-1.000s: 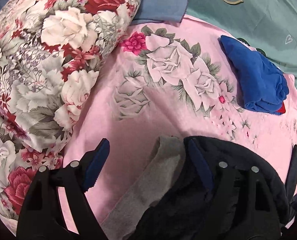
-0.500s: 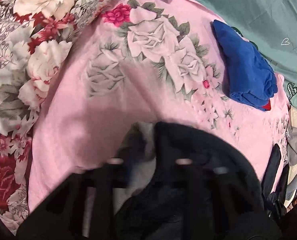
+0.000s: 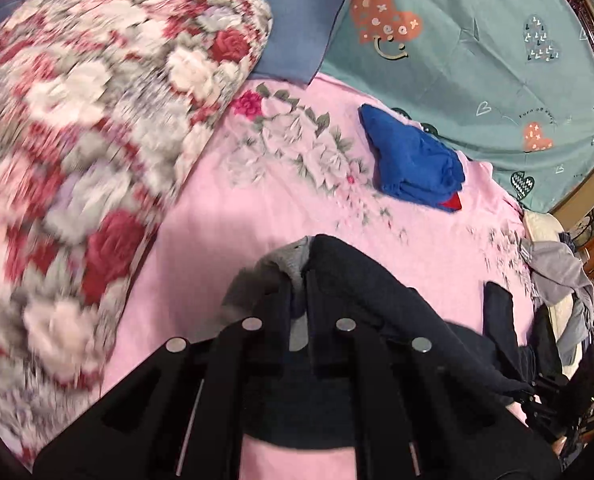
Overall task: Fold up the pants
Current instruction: 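Lower the folded waistband onto the legs and release both tools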
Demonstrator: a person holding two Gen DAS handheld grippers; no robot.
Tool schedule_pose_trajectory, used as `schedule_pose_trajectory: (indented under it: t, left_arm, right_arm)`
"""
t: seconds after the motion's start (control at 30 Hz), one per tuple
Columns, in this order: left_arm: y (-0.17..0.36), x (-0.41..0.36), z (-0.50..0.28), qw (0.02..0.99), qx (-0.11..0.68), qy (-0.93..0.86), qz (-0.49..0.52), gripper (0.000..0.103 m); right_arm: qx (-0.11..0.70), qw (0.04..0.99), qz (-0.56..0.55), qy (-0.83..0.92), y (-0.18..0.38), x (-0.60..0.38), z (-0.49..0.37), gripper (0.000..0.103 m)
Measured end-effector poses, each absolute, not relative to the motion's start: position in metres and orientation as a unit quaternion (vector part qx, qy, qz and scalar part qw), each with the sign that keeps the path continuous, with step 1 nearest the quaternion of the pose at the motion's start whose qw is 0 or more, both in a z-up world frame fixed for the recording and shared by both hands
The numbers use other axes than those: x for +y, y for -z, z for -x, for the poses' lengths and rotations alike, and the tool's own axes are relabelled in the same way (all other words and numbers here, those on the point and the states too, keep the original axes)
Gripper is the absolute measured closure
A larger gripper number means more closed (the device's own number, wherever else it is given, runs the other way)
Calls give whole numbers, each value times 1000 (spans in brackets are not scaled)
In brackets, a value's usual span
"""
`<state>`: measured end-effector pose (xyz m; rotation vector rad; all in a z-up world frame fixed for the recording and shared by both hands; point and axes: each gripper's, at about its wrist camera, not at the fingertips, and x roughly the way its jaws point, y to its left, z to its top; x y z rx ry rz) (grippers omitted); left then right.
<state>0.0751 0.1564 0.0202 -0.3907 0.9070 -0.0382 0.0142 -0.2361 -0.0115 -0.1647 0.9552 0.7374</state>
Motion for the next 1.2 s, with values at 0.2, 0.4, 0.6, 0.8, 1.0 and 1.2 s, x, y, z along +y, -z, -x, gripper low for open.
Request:
schedule_pose_trajectory:
  t: [0.2,0.4,0.6,0.8,1.0,1.2]
  left_arm:
    - [39,174,-39,846,492,-48,201,52]
    - [34,191,-13,838,482,-72,244,28]
    - [23,171,-25,823,500,-21,268,27]
    - [41,150,-53,790,537,-9,295,37]
    - [61,153,-78,775,549,-45,311,41]
    - [57,146,-65,798,540,-94,250,88]
  right_arm:
    - [470,812,95,-334,37,-227,-2,58]
    - [425,841,9,-335,8,-257,-6,55]
    - [403,858,-75,-309,3,-285,-22,55]
    - [391,854,-104,-327,4,-289,-28,55]
    - [398,847,-113,-335,19,-286,-39,55]
    - [432,832,-139,-320,39,-301,-48,55]
